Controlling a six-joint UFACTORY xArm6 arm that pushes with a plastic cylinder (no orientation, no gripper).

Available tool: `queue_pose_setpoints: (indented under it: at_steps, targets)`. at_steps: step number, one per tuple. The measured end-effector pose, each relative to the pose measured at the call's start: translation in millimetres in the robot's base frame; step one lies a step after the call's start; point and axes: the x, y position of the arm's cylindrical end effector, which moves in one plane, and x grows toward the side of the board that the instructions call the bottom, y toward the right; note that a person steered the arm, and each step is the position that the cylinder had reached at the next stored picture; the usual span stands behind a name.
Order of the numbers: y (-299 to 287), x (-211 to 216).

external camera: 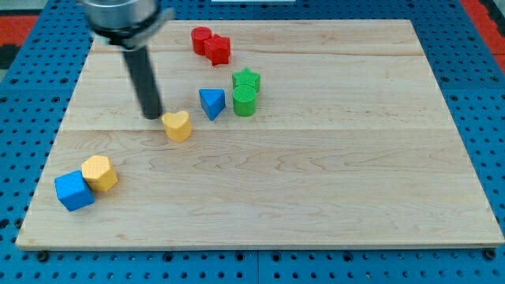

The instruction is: Separate the red circle and the red star

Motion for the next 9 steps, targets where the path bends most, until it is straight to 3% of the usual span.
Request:
queue_pose_setpoints:
  at_steps: [1, 2, 4, 5, 6, 7, 8, 9]
  targets:
    - [59, 57]
    - [77, 16]
    - [108, 28]
    - [229, 6]
    - [296, -74]
    - [239, -149]
    - [135, -199]
    - [94, -210]
